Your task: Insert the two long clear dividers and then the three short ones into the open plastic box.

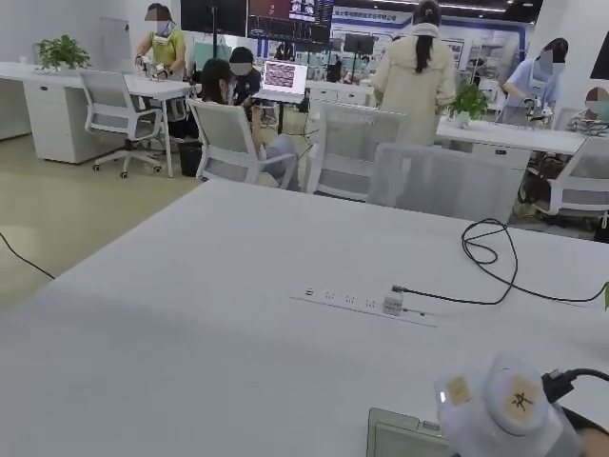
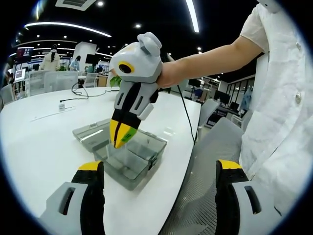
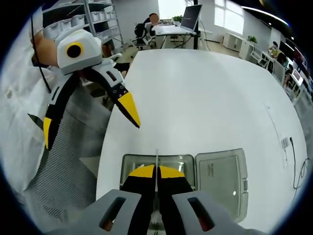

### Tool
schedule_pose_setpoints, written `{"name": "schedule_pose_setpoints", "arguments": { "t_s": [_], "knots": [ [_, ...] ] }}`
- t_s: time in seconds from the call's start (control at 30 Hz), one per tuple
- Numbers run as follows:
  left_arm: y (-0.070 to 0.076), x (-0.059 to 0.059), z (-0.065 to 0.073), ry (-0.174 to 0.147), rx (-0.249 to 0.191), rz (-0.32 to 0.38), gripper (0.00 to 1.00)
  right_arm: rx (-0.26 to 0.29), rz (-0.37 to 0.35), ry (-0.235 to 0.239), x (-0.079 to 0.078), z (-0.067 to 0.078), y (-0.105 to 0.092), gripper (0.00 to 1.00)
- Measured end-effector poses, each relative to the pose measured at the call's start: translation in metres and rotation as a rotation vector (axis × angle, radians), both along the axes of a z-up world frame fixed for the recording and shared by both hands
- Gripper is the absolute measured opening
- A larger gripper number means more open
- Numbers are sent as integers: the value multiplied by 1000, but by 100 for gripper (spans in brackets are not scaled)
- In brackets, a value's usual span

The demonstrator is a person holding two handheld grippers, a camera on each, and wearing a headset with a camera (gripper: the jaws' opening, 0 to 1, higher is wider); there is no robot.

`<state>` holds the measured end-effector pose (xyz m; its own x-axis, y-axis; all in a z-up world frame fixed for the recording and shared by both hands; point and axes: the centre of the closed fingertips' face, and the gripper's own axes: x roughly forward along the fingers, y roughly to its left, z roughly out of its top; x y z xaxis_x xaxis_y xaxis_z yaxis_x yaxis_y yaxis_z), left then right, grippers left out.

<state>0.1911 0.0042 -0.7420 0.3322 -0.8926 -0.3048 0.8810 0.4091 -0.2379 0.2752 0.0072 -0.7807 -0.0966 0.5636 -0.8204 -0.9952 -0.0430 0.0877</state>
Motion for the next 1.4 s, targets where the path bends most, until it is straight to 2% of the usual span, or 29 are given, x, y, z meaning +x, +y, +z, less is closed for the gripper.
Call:
{"name": "schedule_pose_setpoints", "arguments": {
  "t_s": [0.47,0.9,1.23,1.4],
  "knots": [
    [-1,-1,-1,6,3,-4,97,-48,14,4,-3,-22,1,3],
    [-2,-1,-6,9,12,-10,97,-93,33,-15,-4,-34,0,3],
    [-2,0,-7,4,29,-12,97,-94,21,-17,-3,-36,0,3],
    [0,1,-6,4,28,-3,97,-70,-25,-7,-1,-31,-1,8]
  ]
}}
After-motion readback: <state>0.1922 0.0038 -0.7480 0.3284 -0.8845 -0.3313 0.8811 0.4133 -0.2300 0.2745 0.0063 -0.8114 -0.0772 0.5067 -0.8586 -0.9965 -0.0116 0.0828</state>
